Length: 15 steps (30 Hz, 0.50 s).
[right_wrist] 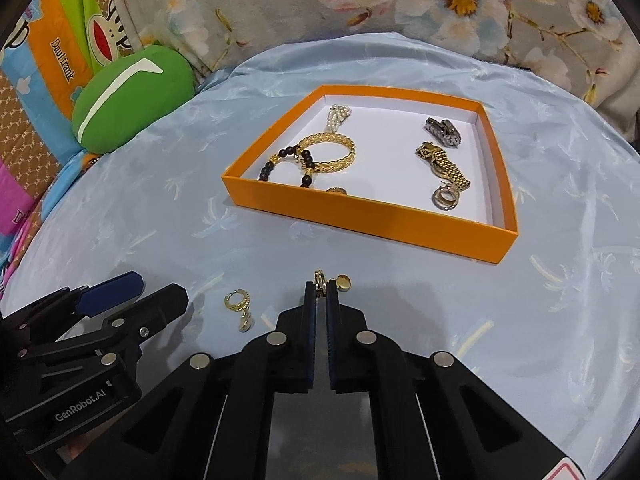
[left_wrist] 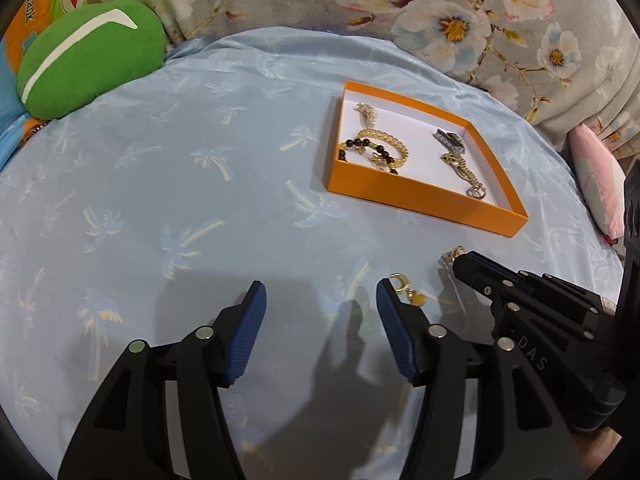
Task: Organize jewelry
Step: 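Grasp a gold dangle earring with the right tool while the left tool grasps the heart-charm earring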
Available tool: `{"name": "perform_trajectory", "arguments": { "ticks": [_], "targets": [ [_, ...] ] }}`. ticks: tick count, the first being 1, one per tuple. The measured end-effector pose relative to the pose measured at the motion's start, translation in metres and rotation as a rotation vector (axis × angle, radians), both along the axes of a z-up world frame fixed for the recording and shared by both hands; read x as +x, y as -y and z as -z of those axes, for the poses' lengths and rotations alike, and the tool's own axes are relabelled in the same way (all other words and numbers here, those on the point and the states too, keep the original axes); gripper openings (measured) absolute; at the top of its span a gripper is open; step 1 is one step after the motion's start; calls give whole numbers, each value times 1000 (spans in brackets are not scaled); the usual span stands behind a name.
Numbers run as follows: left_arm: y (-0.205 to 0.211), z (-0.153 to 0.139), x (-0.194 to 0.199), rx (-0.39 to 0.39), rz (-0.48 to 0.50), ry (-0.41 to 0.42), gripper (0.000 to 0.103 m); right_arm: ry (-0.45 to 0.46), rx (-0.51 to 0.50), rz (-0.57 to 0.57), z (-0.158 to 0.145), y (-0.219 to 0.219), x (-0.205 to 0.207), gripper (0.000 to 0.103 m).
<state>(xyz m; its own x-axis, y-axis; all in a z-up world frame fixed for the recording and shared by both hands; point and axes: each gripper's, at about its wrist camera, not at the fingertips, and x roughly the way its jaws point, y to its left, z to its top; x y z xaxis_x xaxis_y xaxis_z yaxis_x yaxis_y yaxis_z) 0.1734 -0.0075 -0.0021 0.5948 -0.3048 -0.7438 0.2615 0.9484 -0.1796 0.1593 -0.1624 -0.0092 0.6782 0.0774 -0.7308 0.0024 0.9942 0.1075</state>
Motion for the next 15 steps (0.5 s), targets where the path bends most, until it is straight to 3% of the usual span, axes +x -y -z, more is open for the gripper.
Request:
{"name": "perform_trajectory", "arguments": {
  "ticks": [4,11,15],
  "targets": [
    [15,2,1,-12,30,-20,63,18,22,35,-4,15,-8,4],
    [51,5,3,61,67,-10,62,41,51,93,-10,38,-23,4],
    [59,5,2,95,72,4,51,44,56,105,-9,42,-27,4]
  ]
}}
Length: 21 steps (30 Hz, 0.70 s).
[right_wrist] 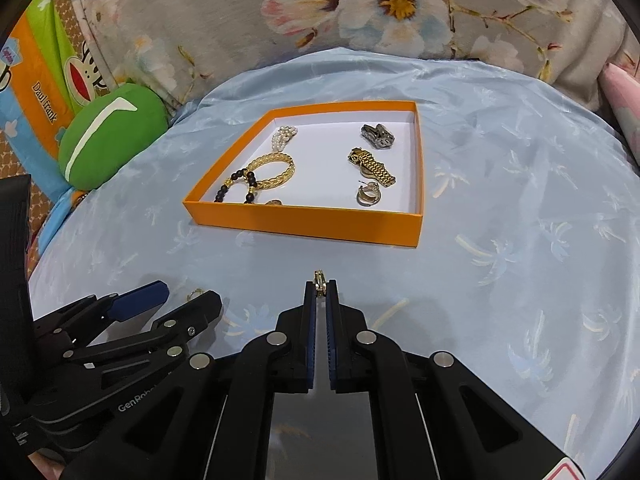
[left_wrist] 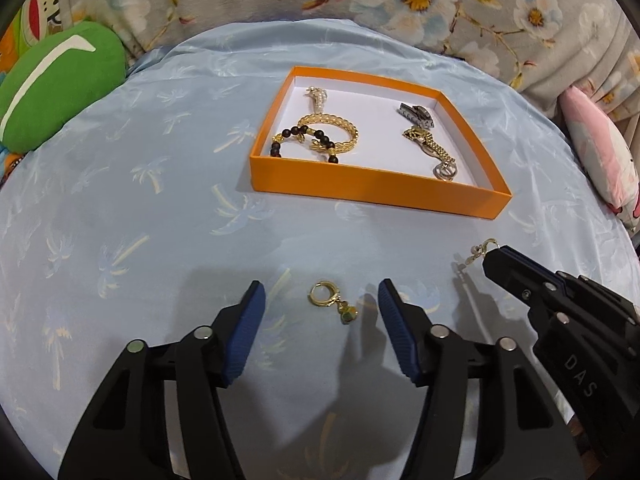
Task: Organize jewelry
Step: 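Grasp a gold dangle earring with the right tool while the left tool grasps the heart-charm earring, then carry both gold earrings over the orange box with both tools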
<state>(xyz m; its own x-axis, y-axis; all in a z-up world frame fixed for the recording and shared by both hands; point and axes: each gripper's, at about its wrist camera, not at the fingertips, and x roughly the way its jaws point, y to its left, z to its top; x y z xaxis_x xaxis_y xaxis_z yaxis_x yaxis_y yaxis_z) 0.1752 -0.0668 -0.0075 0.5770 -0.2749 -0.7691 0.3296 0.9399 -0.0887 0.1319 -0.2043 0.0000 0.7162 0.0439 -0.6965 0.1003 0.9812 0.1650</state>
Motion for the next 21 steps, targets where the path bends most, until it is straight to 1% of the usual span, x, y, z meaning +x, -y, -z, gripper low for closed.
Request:
{"name": "perform_trajectory", "arguments": {
  "ticks": [1,2,4,5,6,7,14,19,21],
  "targets": [
    [0,0,0,3,1,3,44,2,1,0,0,1,0,4],
    [0,0,-1,6,2,6,41,3,0,0,0,1,0,4],
    [-1,1,-1,4,1,9,26,4,-3,-1,0,0,0,4],
    [-1,1,-1,5,0,9,23,4,-3,-2,0,0,0,4],
    [-1,1,-1,4,4,7,17,4,-3,-1,0,0,0,4],
    [-1,1,-1,2,3,6,14,4,-4,0,0,0,0,4],
    [-7,-3,-2,-47,13,-12,14,23,-1,3,-5,1,-2,4],
    [-7,-18,-2,-79,27,12,14,68,-9,9,-20,5,-2,4],
    [-3,-27,4,-74,31,28,14,82,-23,12,-27,10,3,4]
  ]
}}
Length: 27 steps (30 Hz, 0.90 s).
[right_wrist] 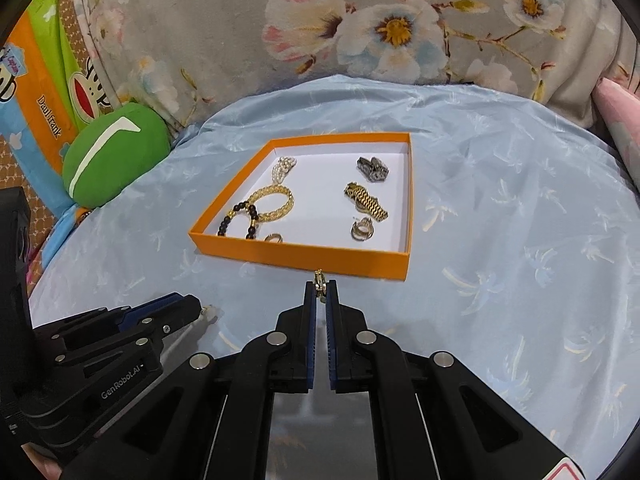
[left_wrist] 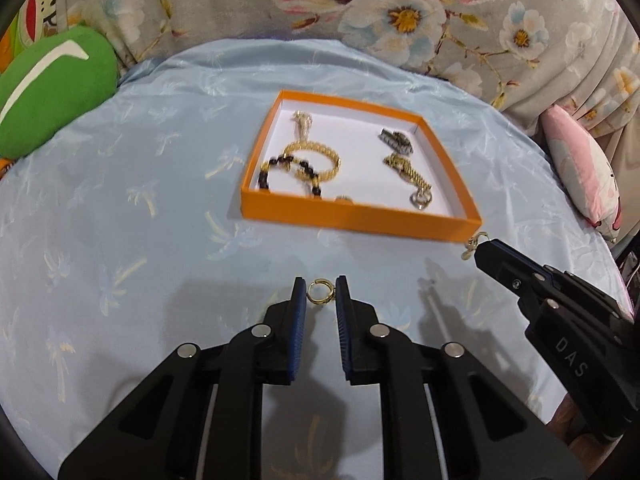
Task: Organize jewelry
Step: 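Carry both gold earrings over the orange box with both tools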
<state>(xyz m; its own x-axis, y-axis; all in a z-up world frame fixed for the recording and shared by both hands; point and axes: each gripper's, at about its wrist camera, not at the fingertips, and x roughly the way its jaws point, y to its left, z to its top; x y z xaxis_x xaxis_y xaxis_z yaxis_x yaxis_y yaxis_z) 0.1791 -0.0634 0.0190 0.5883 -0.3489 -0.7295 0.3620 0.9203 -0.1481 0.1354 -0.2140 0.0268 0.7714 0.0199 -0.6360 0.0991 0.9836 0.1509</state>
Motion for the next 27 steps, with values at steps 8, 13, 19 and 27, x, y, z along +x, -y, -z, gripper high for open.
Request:
{"name": "perform_trajectory", "arguments": {
  "ticks": [8,13,19,27],
  "targets": [
    [23,-31,50,-9,-16,70,14,22,0,11,-15,27,48,4],
    [40,-27,80,-17,-29,66,14,6,-13,9,-9,30,80,4],
    [55,-14,100,18,-26,57,14,9,-11,7,-6,33,102,4],
    [61,-14,116,26,-30,63,14,23,-19,12,-11,39,118,4]
  ]
}}
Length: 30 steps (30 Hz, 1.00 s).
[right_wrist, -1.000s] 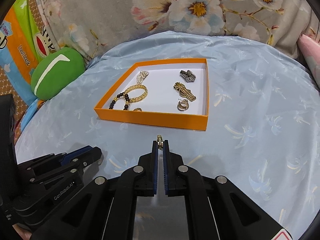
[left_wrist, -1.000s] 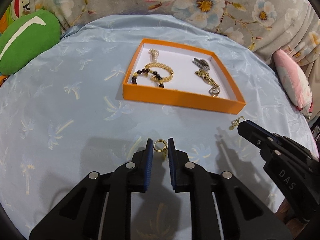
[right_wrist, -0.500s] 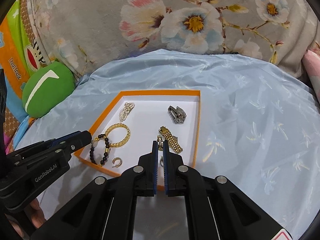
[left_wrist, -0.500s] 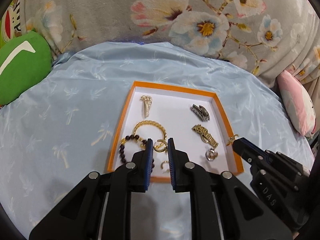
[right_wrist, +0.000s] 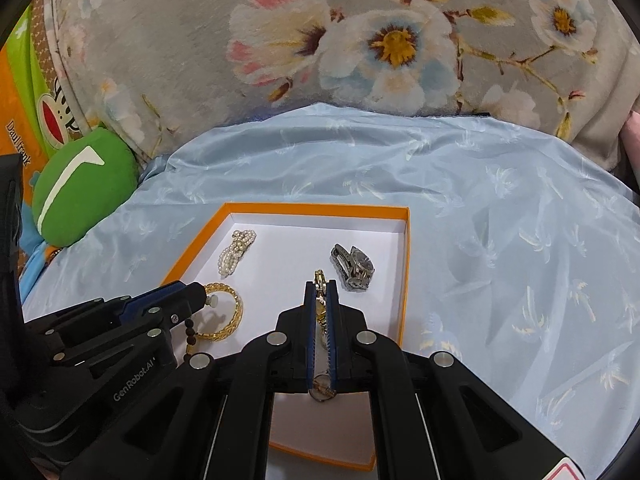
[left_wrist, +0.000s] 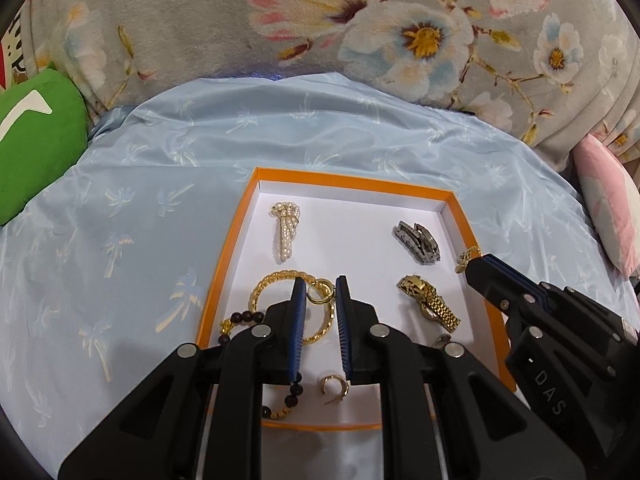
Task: Organize jewelry
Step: 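Carry both gold earrings over the orange box with both tools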
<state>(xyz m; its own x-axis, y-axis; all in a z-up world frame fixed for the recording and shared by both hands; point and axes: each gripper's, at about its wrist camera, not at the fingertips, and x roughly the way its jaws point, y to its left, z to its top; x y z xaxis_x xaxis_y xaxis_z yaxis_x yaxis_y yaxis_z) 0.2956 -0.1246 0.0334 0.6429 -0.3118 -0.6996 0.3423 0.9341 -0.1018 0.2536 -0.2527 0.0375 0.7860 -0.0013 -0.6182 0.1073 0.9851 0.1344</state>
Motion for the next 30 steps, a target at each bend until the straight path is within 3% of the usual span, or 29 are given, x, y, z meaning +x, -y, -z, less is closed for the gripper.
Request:
{"name": "perform_trajectory", "arguments": {
  "ticks": [18,30],
  "targets": [
    [10,-2,47,15,-25,11,14,0,-11,0,-1,9,38,4],
    [4,4,53,12,-37,-2,14,-28,-9,-8,10,8,41,4]
  ]
}}
